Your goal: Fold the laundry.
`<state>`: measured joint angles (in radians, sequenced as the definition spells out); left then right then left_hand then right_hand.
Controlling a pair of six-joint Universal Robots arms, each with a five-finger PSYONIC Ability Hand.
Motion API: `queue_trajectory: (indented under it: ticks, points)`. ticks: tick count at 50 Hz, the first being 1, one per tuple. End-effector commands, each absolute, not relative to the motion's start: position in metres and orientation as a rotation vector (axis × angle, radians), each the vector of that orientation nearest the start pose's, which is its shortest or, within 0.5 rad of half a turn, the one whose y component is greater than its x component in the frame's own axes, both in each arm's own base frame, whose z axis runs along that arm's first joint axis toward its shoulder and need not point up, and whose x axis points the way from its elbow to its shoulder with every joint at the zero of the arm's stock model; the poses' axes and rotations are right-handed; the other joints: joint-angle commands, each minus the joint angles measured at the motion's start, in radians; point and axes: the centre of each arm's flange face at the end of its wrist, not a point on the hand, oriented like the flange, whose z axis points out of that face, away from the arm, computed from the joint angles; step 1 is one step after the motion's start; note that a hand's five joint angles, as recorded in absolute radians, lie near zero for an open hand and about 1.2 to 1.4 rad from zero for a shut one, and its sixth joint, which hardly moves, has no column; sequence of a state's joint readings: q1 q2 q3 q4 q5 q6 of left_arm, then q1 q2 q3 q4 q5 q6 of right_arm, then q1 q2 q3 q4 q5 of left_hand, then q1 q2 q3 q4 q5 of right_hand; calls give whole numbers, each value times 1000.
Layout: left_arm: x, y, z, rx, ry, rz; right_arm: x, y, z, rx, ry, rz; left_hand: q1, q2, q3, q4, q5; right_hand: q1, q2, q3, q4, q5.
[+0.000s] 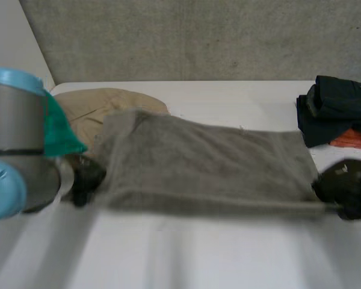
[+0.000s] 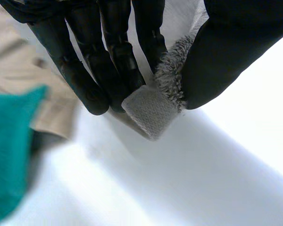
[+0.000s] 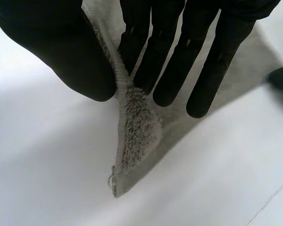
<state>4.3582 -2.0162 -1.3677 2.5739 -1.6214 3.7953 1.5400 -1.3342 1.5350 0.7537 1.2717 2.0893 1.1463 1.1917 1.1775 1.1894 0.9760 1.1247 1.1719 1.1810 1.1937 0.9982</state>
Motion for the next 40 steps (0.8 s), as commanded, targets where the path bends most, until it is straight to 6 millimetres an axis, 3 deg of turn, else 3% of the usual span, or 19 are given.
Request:
queue_trajectory:
  ticks: [1,6,8,10,11,14,15,18,19,20,22,23,27,29,33,40]
  points:
    - [-206,-196,176,1615,2360,-800,138,-232,219,-1901,2429,-735,250,205,219,207,246,272,224,215,203,224]
    - [-217,-223,183,1567,2259,-966,143,-239,203,-1922,2441,-684,250,205,219,207,246,272,224,215,203,224]
    - [-226,-247,189,1470,2234,-1084,151,-246,201,-1935,2449,-726,250,205,219,207,246,272,224,215,203,224]
    - [-232,-264,198,1402,2215,-1169,155,-256,205,-1927,2469,-830,250,205,219,207,246,272,224,215,203,224]
    - [-239,-280,210,1341,2197,-1259,159,-271,211,-1904,2494,-958,250,205,219,207,246,272,224,215,203,224]
    - [-250,-303,235,1250,2148,-1421,166,-295,228,-1834,2518,-1213,250,205,219,207,246,272,224,215,203,224]
    - [-256,-317,259,1173,2103,-1559,171,-313,246,-1758,2517,-1432,250,205,219,207,246,272,224,215,203,224]
    - [-264,-334,301,1033,2012,-1803,177,-340,283,-1554,2474,-1826,250,205,219,207,246,272,224,215,203,224]
    - [-265,-344,333,907,1930,-1985,178,-356,311,-1361,2401,-2093,250,205,219,207,246,272,224,215,203,224]
    - [-265,-347,349,842,1888,-2078,178,-363,327,-1253,2345,-2224,250,205,219,207,246,272,224,215,203,224]
    - [-264,-351,381,714,1791,-2263,177,-371,355,-1049,2218,-2436,250,205,219,207,246,272,224,215,203,224]
    - [-261,-354,406,599,1686,-2421,173,-373,383,-869,2072,-2604,250,205,219,207,246,272,224,215,203,224]
    - [-258,-353,449,413,1444,-2716,172,-367,426,-602,1737,-2815,250,205,219,207,246,272,224,215,203,224]
    - [-258,-353,457,379,1379,-2771,170,-367,433,-569,1671,-2861,250,205,219,207,246,272,224,215,203,224]
    - [-256,-357,448,376,1388,-2749,173,-368,425,-590,1696,-2833,250,205,219,207,246,272,224,215,203,224]
    - [-253,-370,406,435,1534,-2627,184,-368,381,-737,1913,-2604,250,205,219,207,246,272,224,215,203,224]
